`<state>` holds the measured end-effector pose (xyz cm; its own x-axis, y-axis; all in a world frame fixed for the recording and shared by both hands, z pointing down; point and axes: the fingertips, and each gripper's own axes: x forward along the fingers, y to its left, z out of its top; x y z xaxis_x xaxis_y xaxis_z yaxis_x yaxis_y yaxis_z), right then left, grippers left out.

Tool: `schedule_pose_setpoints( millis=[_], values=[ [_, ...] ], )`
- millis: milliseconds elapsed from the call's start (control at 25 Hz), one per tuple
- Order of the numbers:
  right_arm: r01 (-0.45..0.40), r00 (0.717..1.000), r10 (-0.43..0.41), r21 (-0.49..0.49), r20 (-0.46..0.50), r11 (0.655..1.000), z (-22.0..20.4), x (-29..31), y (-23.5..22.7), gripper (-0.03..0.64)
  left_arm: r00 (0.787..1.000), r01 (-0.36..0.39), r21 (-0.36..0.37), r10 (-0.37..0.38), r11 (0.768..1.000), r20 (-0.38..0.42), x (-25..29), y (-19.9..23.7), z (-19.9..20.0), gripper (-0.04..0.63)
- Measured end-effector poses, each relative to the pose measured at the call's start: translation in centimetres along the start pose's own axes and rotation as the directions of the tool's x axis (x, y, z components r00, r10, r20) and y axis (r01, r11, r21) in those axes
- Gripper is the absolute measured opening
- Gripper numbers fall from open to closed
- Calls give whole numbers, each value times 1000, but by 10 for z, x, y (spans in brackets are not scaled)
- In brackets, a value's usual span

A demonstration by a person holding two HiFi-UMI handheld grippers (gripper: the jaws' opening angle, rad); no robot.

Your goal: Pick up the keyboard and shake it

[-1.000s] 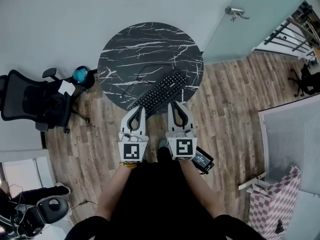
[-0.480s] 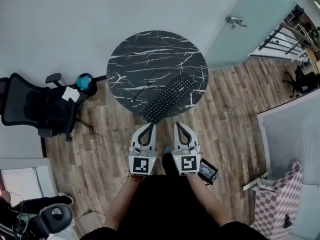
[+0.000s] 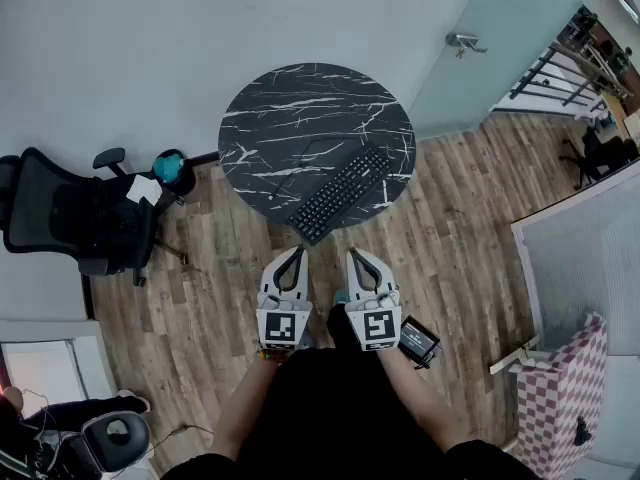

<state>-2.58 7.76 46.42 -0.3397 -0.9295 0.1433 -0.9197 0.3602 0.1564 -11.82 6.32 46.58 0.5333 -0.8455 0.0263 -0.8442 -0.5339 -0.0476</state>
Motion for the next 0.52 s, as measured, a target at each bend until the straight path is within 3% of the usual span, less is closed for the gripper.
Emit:
schedule_pose_setpoints(
  millis=[520],
  values=[
    [-9,1000,8,-53,-17,999,4,-27,26,28,999,33,-13,-33,999,3,-39,-15,-3,17]
  ],
)
